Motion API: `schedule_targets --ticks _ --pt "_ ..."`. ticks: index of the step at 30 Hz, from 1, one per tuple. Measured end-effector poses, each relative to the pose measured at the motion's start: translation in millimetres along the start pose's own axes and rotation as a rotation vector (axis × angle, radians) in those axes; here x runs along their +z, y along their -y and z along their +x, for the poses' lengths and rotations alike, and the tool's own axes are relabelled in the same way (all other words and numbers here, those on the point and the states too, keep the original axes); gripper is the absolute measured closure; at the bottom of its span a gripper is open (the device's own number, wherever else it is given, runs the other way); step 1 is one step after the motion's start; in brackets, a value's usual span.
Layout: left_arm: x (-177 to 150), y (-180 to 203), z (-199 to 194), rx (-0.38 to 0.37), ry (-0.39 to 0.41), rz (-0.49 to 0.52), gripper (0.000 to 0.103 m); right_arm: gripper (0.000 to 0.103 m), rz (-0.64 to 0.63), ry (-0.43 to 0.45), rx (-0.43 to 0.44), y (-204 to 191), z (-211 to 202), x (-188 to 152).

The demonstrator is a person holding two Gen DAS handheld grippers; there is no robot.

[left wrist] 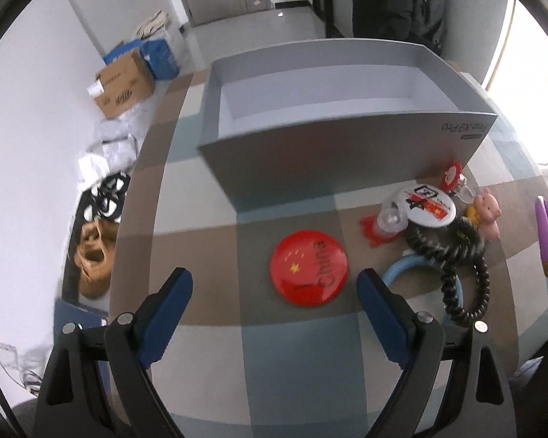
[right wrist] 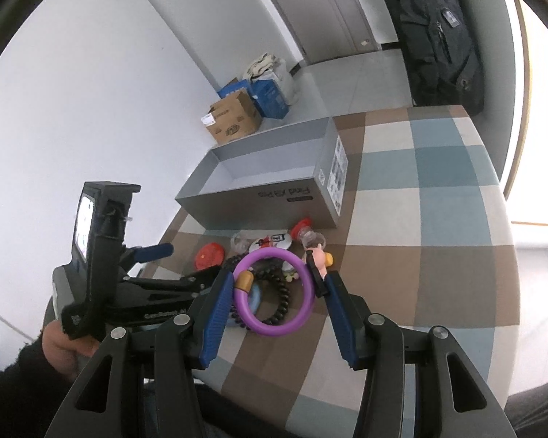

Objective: Organize jewelry
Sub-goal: 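Grasp the red 'China' disc with the left tool while the right tool holds the purple ring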

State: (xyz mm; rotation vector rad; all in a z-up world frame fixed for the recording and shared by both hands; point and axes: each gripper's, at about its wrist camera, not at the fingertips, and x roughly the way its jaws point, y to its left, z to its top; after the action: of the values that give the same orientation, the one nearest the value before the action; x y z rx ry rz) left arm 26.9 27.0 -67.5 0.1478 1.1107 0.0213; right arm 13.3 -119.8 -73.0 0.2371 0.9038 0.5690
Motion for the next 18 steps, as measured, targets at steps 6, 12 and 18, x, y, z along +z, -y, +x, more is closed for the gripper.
schedule_targets --ticks 6,12,18 --pt "3 1 -4 -0.082 0.006 -0.006 0.053 0.053 0.016 0.007 0.003 3 -4 0" --pt "4 2 -6 -0.167 -0.011 -0.036 0.065 0.053 0.023 0.01 0.001 5 -5 2" --pt "6 -12 -15 -0.269 0.001 -0.128 0.065 0.053 0.01 0.016 0.001 1 -3 4"
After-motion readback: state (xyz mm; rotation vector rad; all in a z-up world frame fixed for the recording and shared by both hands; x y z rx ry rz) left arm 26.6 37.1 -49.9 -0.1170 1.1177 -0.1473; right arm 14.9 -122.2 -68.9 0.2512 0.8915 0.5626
